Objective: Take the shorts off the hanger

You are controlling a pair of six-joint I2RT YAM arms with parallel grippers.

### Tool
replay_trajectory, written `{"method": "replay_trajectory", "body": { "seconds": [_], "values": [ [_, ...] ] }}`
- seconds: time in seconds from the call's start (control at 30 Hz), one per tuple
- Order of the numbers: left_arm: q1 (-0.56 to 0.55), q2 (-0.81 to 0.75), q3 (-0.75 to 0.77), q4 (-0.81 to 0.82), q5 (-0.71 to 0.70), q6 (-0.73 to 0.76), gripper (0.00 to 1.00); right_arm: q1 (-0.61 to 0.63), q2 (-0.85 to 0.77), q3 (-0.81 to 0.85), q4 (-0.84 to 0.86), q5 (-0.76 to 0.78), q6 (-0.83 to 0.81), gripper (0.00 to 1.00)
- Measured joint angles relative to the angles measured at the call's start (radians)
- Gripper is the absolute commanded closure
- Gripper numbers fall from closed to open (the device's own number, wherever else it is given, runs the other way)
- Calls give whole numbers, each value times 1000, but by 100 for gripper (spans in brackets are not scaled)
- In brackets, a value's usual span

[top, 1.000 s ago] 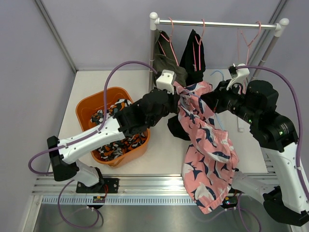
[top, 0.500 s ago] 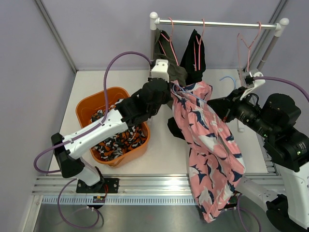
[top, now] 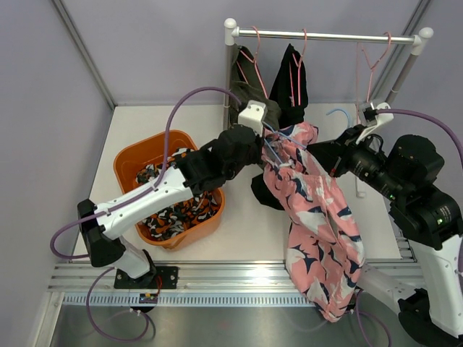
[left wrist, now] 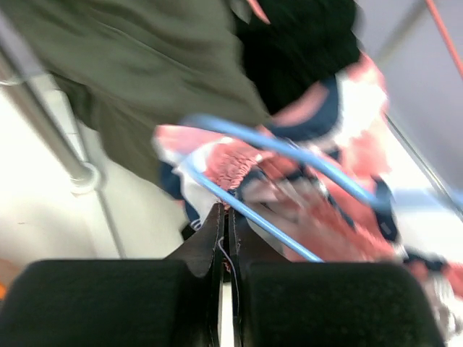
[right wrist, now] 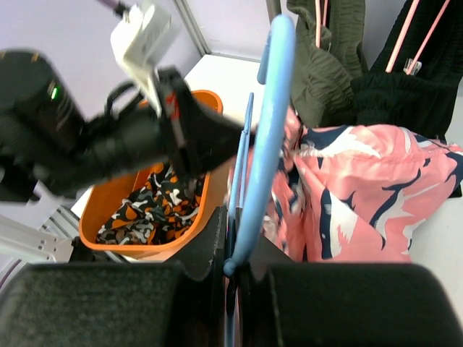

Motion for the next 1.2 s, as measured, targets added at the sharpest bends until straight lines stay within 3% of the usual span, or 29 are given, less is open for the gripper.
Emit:
{"method": "replay_trajectory", "body": {
  "seconds": [0.27,0.7,0.93,1.2],
  "values": [
    [-105,-103,-107,-27,118,40,100,0,50,0,55,21,8,100],
    [-309,-282,-108,-48,584,255,100,0,221,104,133,160,-3,100],
    [-312,-363,-83,-110,579,309,100,0,245,196,153,179,-4,100],
    [-312,-409,20,-124,586,348,100,0,156,192,315,207,-3,100]
  ]
}}
